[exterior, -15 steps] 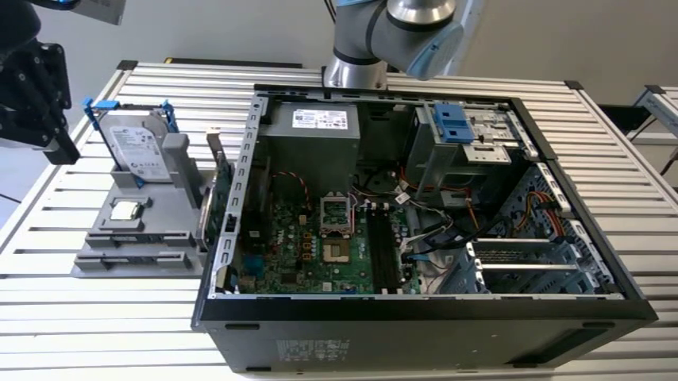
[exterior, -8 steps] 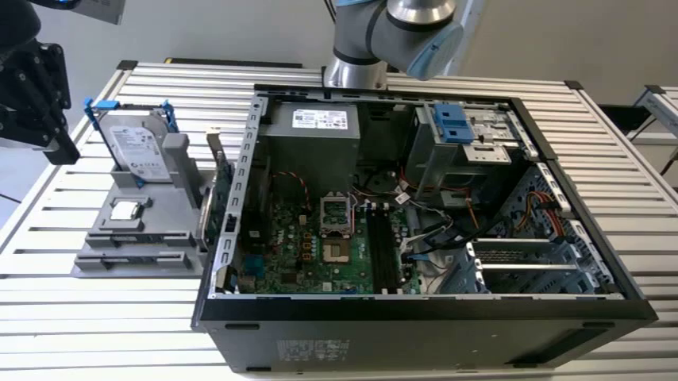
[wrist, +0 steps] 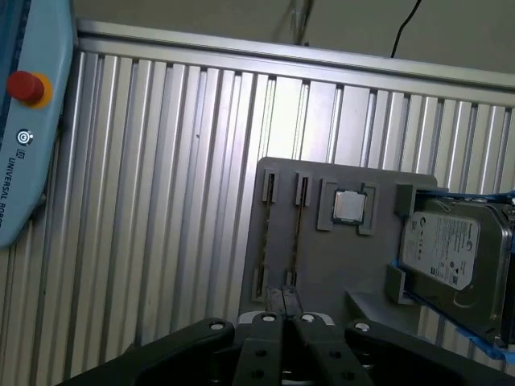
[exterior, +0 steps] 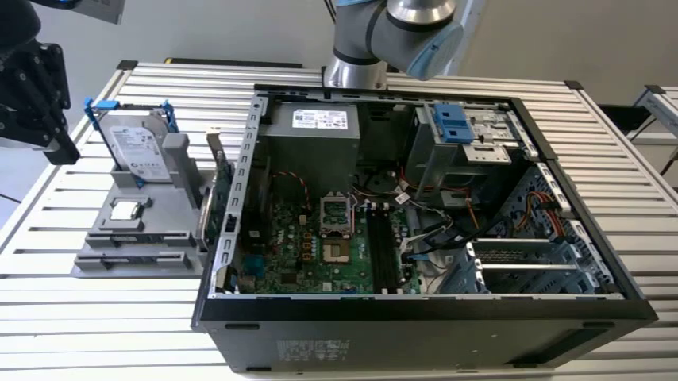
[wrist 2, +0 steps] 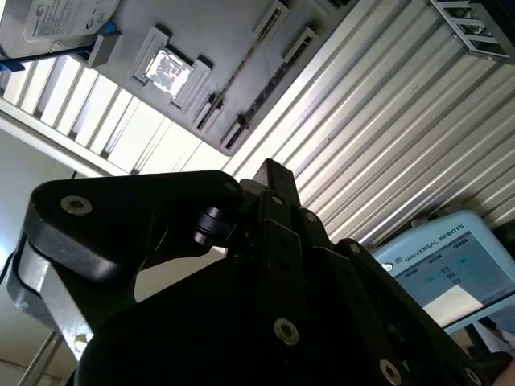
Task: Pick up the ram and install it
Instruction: 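Pick up the ram and move it above insertion slot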
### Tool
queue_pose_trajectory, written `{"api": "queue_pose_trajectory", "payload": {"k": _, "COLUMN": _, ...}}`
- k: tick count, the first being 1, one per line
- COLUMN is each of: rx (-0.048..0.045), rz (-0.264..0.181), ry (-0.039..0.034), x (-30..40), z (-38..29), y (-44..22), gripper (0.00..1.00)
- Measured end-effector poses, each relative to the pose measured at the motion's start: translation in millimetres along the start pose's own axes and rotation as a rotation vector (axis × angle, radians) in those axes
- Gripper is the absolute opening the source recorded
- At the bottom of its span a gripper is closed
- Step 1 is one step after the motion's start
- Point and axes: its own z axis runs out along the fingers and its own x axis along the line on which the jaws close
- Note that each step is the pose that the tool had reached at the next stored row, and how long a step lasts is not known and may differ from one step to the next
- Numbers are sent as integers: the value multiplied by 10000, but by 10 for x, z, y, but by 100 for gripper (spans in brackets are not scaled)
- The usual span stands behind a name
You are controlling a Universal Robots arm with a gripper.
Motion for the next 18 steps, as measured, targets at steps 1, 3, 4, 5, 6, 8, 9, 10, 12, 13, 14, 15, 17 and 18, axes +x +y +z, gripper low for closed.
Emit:
{"api": "queue_pose_trajectory", "payload": {"k": 1, "rx": 0, "rz": -16, "ry": 0, "x": 0, "z": 0, "y": 0, "gripper": 0}}
{"api": "queue_pose_trajectory", "payload": {"k": 3, "rx": 0, "rz": -49, "ry": 2, "x": 0, "z": 0, "y": 0, "gripper": 0}}
{"api": "queue_pose_trajectory", "payload": {"k": 4, "rx": 0, "rz": -65, "ry": 2, "x": 0, "z": 0, "y": 0, "gripper": 0}}
{"api": "queue_pose_trajectory", "payload": {"k": 5, "rx": -1, "rz": -82, "ry": 3, "x": 0, "z": 0, "y": 0, "gripper": 0}}
{"api": "queue_pose_trajectory", "payload": {"k": 6, "rx": 0, "rz": -98, "ry": 3, "x": 0, "z": 0, "y": 0, "gripper": 0}}
{"api": "queue_pose_trajectory", "payload": {"k": 8, "rx": 0, "rz": -131, "ry": 4, "x": 0, "z": 0, "y": 0, "gripper": 100}}
{"api": "queue_pose_trajectory", "payload": {"k": 9, "rx": 1, "rz": -147, "ry": 4, "x": 0, "z": 0, "y": 0, "gripper": 100}}
{"api": "queue_pose_trajectory", "payload": {"k": 10, "rx": 0, "rz": -164, "ry": 5, "x": 0, "z": 0, "y": 0, "gripper": 100}}
{"api": "queue_pose_trajectory", "payload": {"k": 12, "rx": 0, "rz": -196, "ry": 6, "x": 0, "z": 0, "y": 0, "gripper": 100}}
{"api": "queue_pose_trajectory", "payload": {"k": 13, "rx": 0, "rz": -213, "ry": 7, "x": 0, "z": 0, "y": 0, "gripper": 100}}
{"api": "queue_pose_trajectory", "payload": {"k": 14, "rx": 0, "rz": -230, "ry": 8, "x": 0, "z": 0, "y": 0, "gripper": 100}}
{"api": "queue_pose_trajectory", "payload": {"k": 15, "rx": 0, "rz": -246, "ry": 8, "x": 0, "z": 0, "y": 0, "gripper": 100}}
{"api": "queue_pose_trajectory", "payload": {"k": 17, "rx": 0, "rz": -278, "ry": 8, "x": 0, "z": 0, "y": 0, "gripper": 100}}
{"api": "queue_pose_trajectory", "payload": {"k": 18, "rx": 0, "rz": -295, "ry": 9, "x": 0, "z": 0, "y": 0, "gripper": 100}}
